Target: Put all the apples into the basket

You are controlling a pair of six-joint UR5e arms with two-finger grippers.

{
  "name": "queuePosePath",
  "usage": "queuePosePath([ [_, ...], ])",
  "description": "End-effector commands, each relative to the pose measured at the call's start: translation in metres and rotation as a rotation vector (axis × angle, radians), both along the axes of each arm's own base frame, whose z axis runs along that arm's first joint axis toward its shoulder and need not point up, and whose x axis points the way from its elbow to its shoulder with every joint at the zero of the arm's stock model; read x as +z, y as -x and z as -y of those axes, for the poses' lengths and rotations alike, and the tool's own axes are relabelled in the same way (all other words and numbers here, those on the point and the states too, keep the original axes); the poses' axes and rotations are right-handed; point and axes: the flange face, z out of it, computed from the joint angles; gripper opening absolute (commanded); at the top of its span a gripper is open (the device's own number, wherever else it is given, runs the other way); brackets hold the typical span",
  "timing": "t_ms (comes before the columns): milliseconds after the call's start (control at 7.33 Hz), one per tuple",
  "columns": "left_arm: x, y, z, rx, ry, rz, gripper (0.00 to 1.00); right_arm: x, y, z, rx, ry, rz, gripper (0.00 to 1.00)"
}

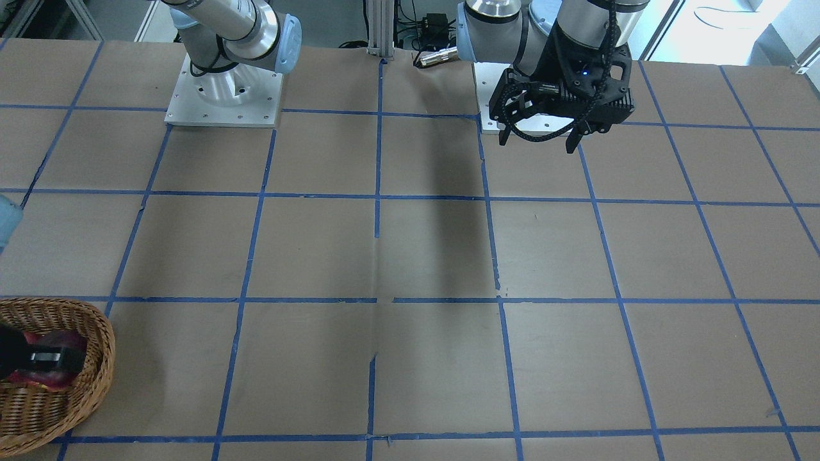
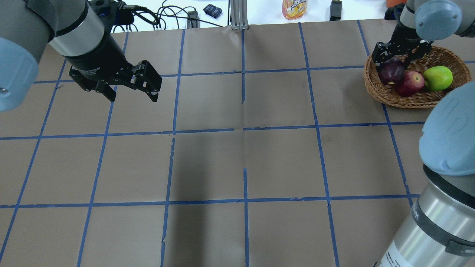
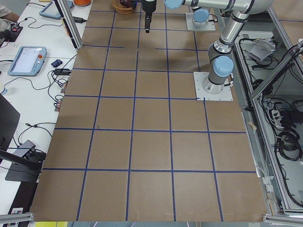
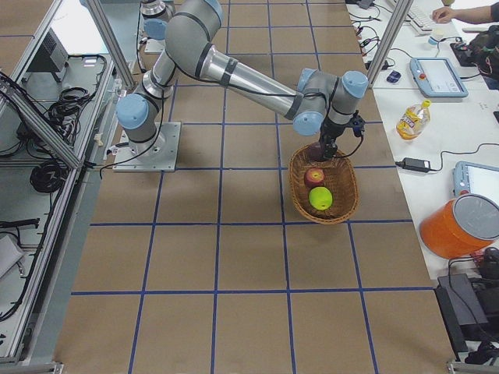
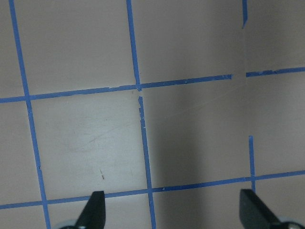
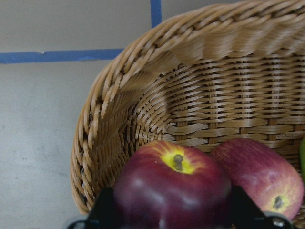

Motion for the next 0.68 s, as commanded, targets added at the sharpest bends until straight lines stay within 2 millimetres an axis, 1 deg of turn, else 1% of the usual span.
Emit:
queuePosePath([
  [0,0.000,0.000,0.000,0.000,0.001,0.000,1.00,-0.009,0.003,-0.003,0.011,0.022,-0.005,0.99],
  [136,0.000,0.000,0.000,0.000,-0.001,0.000,1.00,-0.004,0.003,-0.004,0.017,0.019,-0.003,1.00],
  [273,0.000,0.000,0.000,0.000,0.001,-0.001,1.00,0.007,0.002,-0.008,0.017,0.016,-0.003,1.00],
  [409,0.002,-0.001,0.001,0.001,0.004,-0.002,1.00,0.021,-0.001,-0.016,0.017,-0.010,0.006,1.00],
  [545,0.002,0.000,0.001,0.001,0.004,-0.003,1.00,0.052,-0.006,-0.027,0.015,-0.014,0.018,1.00],
])
